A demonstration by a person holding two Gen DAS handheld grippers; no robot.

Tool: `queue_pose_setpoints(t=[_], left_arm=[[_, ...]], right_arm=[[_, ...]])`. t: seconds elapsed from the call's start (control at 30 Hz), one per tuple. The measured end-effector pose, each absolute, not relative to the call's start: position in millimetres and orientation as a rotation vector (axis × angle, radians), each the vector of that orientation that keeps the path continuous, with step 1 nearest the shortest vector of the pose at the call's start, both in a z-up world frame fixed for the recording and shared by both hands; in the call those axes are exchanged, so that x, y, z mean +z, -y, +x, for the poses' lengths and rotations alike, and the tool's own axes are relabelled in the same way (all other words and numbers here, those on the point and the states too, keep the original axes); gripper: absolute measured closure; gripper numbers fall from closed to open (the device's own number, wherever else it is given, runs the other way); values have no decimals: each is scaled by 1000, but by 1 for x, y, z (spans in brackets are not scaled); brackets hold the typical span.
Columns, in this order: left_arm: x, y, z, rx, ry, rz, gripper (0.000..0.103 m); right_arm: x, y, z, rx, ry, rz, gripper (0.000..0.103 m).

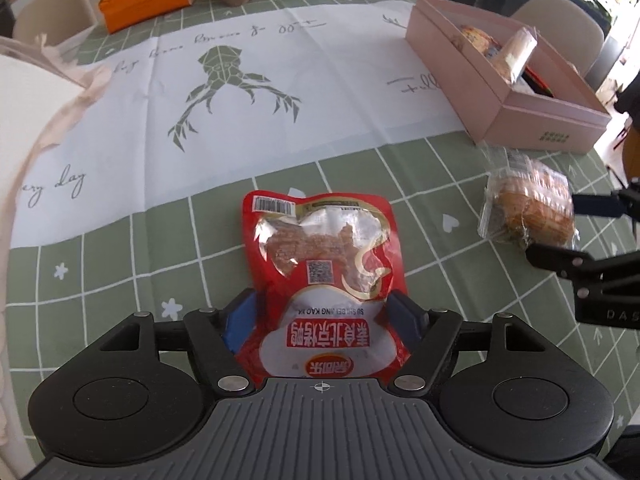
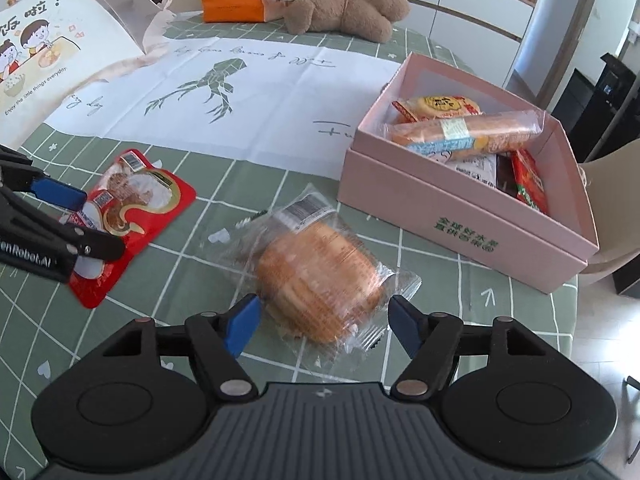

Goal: Organize snacks
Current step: 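Grasp the wrapped bread loaf with the right tool while the left tool holds the red pouch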

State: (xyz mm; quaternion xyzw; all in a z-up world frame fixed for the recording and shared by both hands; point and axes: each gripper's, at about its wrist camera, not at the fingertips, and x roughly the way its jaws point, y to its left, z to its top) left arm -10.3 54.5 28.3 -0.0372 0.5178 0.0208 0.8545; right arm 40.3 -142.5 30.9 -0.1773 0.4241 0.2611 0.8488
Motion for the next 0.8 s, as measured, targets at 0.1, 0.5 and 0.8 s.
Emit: queue_pose_setpoints(t=[0.1, 0.5, 0.8], left_arm=[[30, -56, -13, 46, -1084, -94, 33], [36, -37, -39, -3, -1095, -136, 41], [35, -35, -43, 5, -1097, -157, 40]], right_arm=[[30, 143, 40, 552, -891, -378, 33], [42, 136, 44, 569, -828, -425, 33], [39, 132, 63, 592, -908, -351, 40]])
